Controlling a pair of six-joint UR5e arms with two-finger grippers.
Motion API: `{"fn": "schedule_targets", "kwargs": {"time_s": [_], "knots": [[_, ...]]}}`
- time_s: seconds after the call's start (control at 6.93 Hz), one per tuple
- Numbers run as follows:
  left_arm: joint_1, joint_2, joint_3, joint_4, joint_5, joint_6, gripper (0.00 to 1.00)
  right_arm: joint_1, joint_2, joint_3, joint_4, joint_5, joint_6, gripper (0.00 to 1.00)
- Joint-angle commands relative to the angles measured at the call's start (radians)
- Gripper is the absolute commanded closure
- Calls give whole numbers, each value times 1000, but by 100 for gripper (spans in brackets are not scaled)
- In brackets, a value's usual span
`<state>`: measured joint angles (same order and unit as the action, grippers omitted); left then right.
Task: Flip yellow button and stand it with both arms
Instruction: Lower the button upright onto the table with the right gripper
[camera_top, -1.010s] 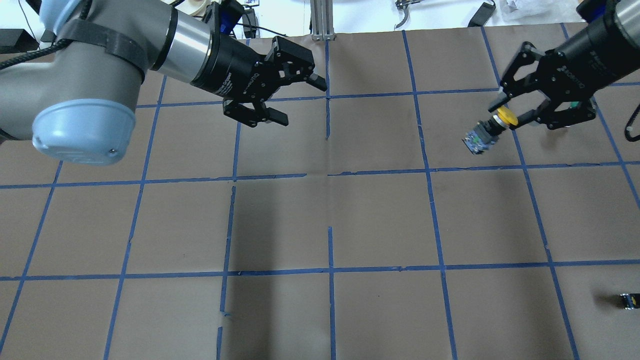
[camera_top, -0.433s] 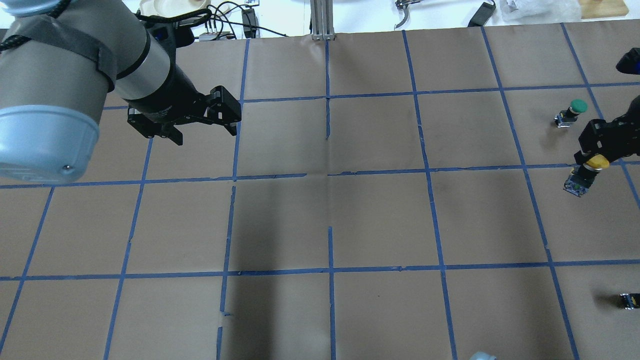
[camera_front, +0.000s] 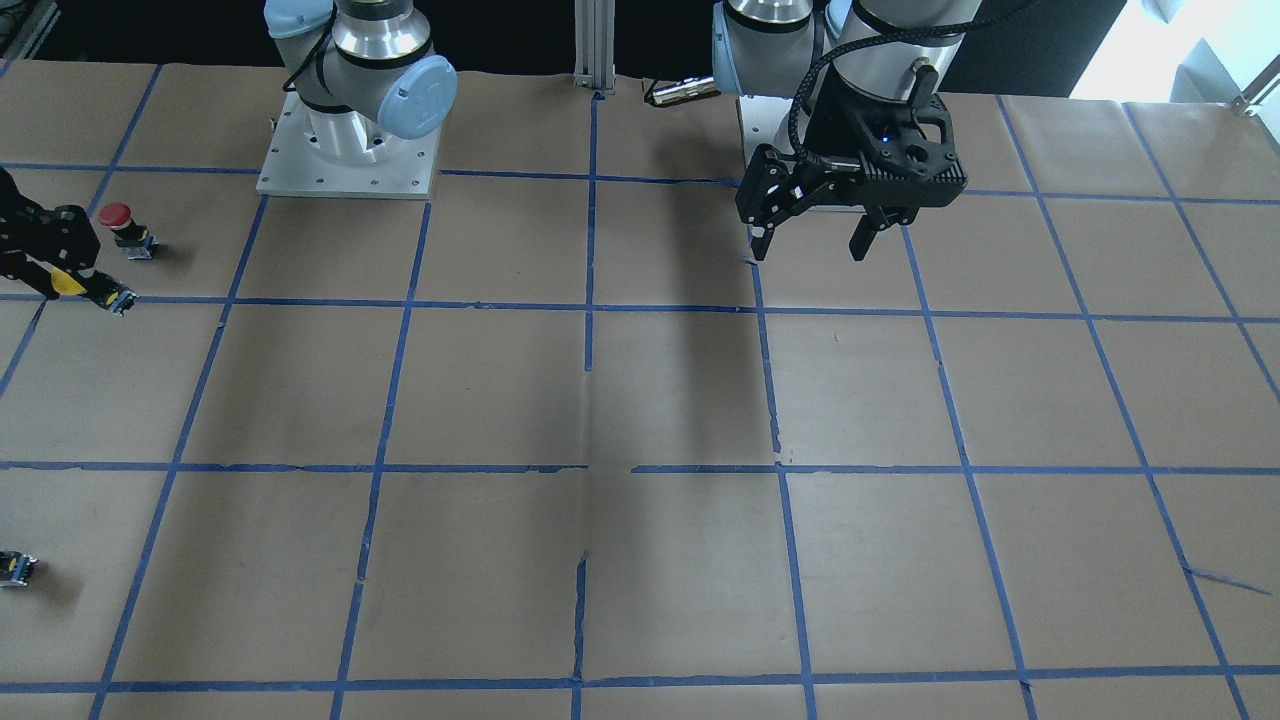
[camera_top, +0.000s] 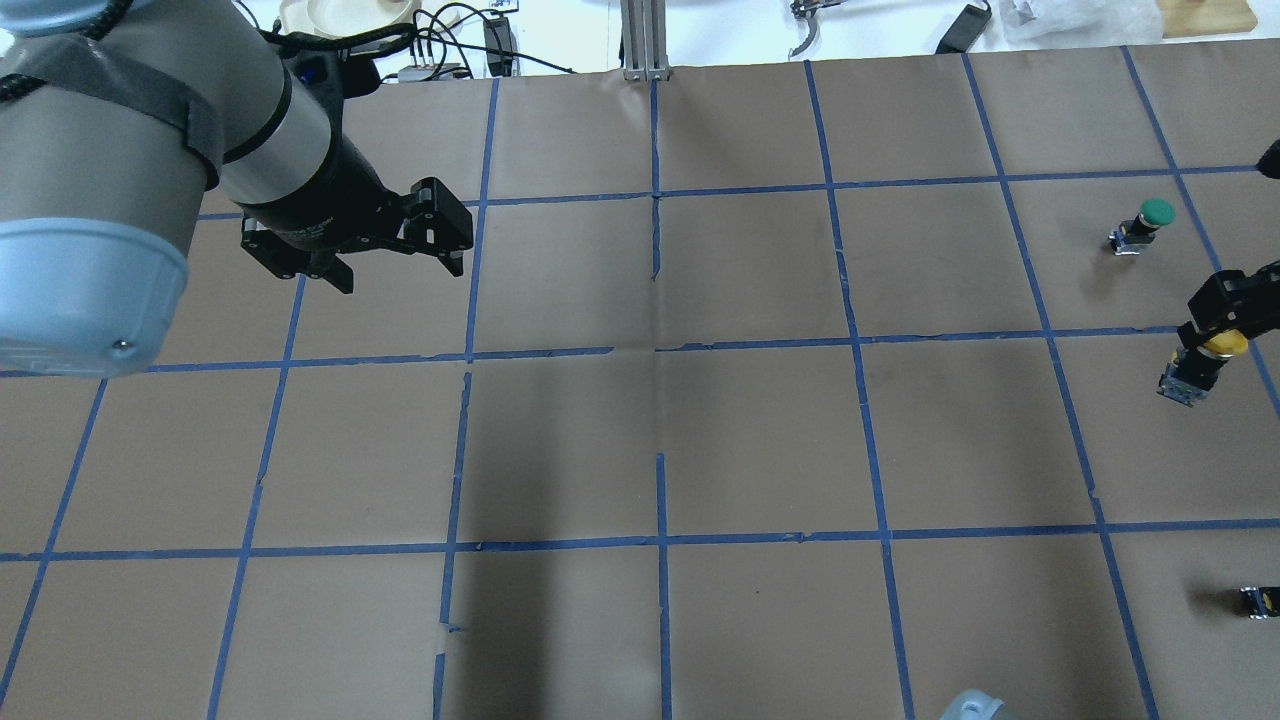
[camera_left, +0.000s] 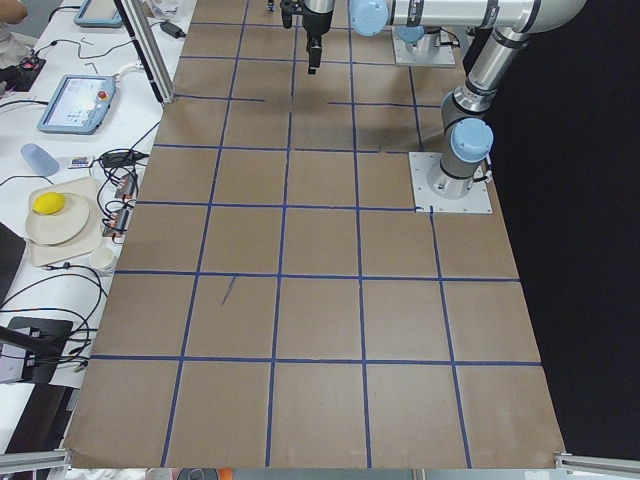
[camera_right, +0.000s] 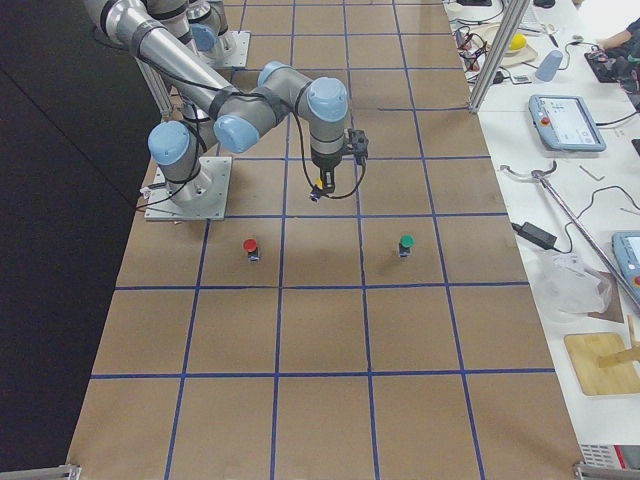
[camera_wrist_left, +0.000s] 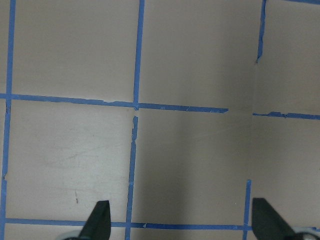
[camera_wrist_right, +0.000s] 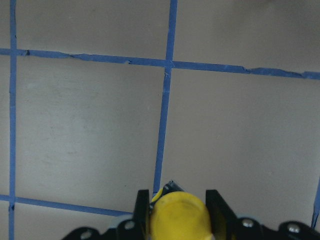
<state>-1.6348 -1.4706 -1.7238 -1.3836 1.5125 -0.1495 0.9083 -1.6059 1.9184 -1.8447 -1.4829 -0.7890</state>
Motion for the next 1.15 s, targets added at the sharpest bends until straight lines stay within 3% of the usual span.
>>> {"fn": "schedule_targets", "kwargs": {"time_s": [0.0,0.58,1.01], "knots": [[1,7,0,-6,4,1,0,-54,70,5,-108,1,-157,86],[0,38,-6,-24,6,-1,0,-103,214,5,-250,12,-309,86],[7,53,-6,-71,9,13,0,-108,219,45,-283,21,-381,86]]}}
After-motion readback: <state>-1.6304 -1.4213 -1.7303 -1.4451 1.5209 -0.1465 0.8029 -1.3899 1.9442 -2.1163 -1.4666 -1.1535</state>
